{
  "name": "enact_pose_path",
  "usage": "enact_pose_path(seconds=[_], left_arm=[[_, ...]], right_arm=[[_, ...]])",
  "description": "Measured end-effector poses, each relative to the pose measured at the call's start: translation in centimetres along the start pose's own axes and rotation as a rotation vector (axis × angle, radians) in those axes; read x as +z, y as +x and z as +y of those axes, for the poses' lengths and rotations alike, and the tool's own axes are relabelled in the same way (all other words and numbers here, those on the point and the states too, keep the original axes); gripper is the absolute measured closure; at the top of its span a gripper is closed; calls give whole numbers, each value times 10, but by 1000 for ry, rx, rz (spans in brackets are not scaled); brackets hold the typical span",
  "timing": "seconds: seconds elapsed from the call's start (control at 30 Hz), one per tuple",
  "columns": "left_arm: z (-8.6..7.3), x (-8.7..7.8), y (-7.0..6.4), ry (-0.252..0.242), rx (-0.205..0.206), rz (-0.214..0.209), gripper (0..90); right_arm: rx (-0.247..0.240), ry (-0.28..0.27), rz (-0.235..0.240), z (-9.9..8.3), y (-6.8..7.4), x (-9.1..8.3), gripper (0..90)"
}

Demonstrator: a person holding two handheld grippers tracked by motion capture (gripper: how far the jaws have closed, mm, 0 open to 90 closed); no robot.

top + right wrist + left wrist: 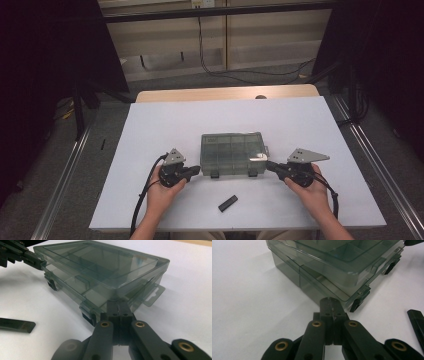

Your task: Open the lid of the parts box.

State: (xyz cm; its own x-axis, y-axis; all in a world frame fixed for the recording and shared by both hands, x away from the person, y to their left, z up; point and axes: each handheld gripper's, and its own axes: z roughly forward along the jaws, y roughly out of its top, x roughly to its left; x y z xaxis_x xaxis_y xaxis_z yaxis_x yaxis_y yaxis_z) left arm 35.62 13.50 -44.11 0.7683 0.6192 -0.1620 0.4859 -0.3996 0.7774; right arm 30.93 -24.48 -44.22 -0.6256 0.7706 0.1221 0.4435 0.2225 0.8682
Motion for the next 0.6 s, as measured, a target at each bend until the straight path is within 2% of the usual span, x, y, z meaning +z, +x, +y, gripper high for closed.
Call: enact_pose_path(seconds=[0.4,0.5,0.6], left_arm=[[3,-4,1,-32,-8,-1,900],[4,-5,2,-39,-13,3,900],[4,-7,2,-49,-15,4,900]], right_arm=[[-13,-34,-5,8,0,3,900],[-15,-31,-6,10,-1,7,900],[-27,-1,-14,9,-1,10,900]])
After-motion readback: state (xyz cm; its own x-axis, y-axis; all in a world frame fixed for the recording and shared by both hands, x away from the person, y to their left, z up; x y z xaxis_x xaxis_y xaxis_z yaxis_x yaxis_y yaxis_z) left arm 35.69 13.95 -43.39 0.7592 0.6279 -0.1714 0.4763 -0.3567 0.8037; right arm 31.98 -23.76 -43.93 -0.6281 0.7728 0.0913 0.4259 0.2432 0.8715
